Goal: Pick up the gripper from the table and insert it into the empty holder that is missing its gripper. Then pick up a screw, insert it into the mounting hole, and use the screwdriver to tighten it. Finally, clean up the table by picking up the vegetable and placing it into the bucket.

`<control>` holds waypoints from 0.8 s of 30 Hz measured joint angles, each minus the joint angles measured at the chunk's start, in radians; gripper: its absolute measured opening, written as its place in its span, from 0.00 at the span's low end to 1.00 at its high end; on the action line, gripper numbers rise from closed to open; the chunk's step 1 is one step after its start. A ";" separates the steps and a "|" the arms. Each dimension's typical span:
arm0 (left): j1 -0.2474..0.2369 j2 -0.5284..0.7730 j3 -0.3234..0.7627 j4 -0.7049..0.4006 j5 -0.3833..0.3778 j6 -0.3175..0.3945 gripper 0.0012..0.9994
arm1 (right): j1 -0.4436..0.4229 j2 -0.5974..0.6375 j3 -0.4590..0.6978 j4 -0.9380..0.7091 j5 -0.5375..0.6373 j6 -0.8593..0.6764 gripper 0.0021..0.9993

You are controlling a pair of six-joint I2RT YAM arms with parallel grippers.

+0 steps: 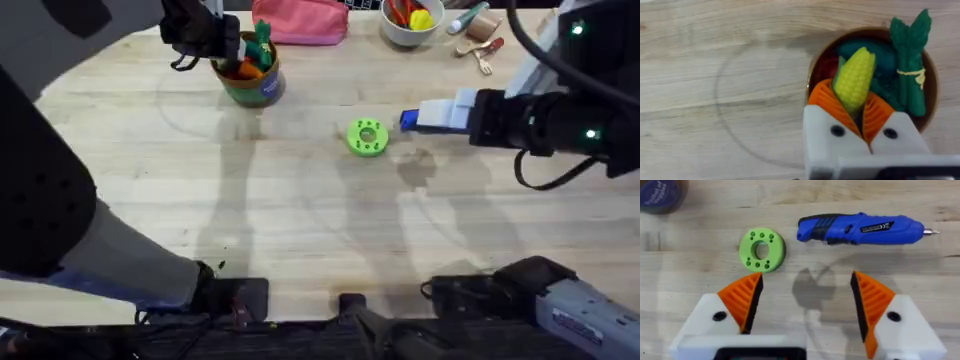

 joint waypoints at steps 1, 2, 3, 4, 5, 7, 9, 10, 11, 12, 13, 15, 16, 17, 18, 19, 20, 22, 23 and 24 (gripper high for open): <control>0.000 0.000 0.000 0.000 0.000 0.000 0.03 | 0.000 0.000 0.000 0.000 0.000 0.000 0.99; 0.000 -0.001 0.000 0.002 -0.001 0.000 0.03 | 0.000 0.000 0.000 0.000 0.000 0.000 0.99; 0.000 -0.001 0.000 0.003 -0.002 0.006 0.10 | 0.000 0.000 0.000 0.000 0.000 0.000 0.99; 0.000 -0.001 0.000 0.003 -0.005 0.007 0.27 | 0.000 0.000 0.000 0.000 0.000 0.000 0.99; 0.000 -0.001 0.000 0.003 -0.009 0.007 0.42 | 0.000 0.000 0.000 0.000 0.000 0.000 0.99; 0.000 -0.002 0.000 -0.004 -0.015 0.008 0.74 | 0.000 0.000 0.000 0.000 0.000 0.000 0.99; 0.000 -0.005 0.000 -0.024 -0.017 0.006 0.96 | 0.000 0.000 0.000 0.000 0.000 0.000 0.99; 0.000 -0.009 0.000 -0.035 -0.017 0.006 0.98 | 0.000 0.000 0.000 0.000 0.000 0.000 0.99; 0.000 -0.016 0.000 -0.047 -0.018 0.002 0.98 | 0.000 0.000 0.000 0.000 0.000 0.000 0.99; 0.000 -0.028 0.000 -0.064 -0.019 0.000 0.99 | 0.000 0.000 0.000 0.000 0.000 0.000 0.99; 0.000 -0.043 0.000 -0.081 -0.020 -0.002 0.99 | 0.000 0.000 0.000 0.000 0.000 0.000 0.99; 0.000 -0.091 0.000 -0.123 -0.021 -0.008 0.99 | 0.000 0.000 0.000 0.000 0.000 0.000 0.99; 0.000 -0.121 0.000 -0.139 -0.021 -0.013 0.99 | 0.000 0.000 0.000 0.000 0.000 0.000 0.99; 0.000 -0.159 0.000 -0.158 -0.021 -0.017 0.99 | 0.000 0.000 0.000 0.000 0.000 0.000 0.99; 0.000 -0.193 0.000 -0.174 -0.021 -0.021 0.99 | 0.000 0.000 0.000 0.000 0.000 0.000 0.99; 0.000 -0.235 0.000 -0.196 -0.022 -0.024 0.99 | 0.000 0.000 0.000 0.000 0.000 0.000 0.99; 0.000 -0.280 0.000 -0.220 -0.024 -0.026 0.99 | 0.000 0.000 0.000 0.000 0.000 0.000 0.99; 0.000 -0.371 0.000 -0.276 -0.024 -0.028 0.99 | 0.000 0.000 0.000 0.000 0.000 0.000 0.99; 0.000 -0.412 0.000 -0.310 -0.024 -0.029 0.99 | 0.000 0.000 0.000 0.000 0.000 0.000 0.99; 0.000 -0.449 0.000 -0.343 -0.023 -0.031 0.99 | 0.000 0.000 0.000 0.000 0.000 0.000 0.99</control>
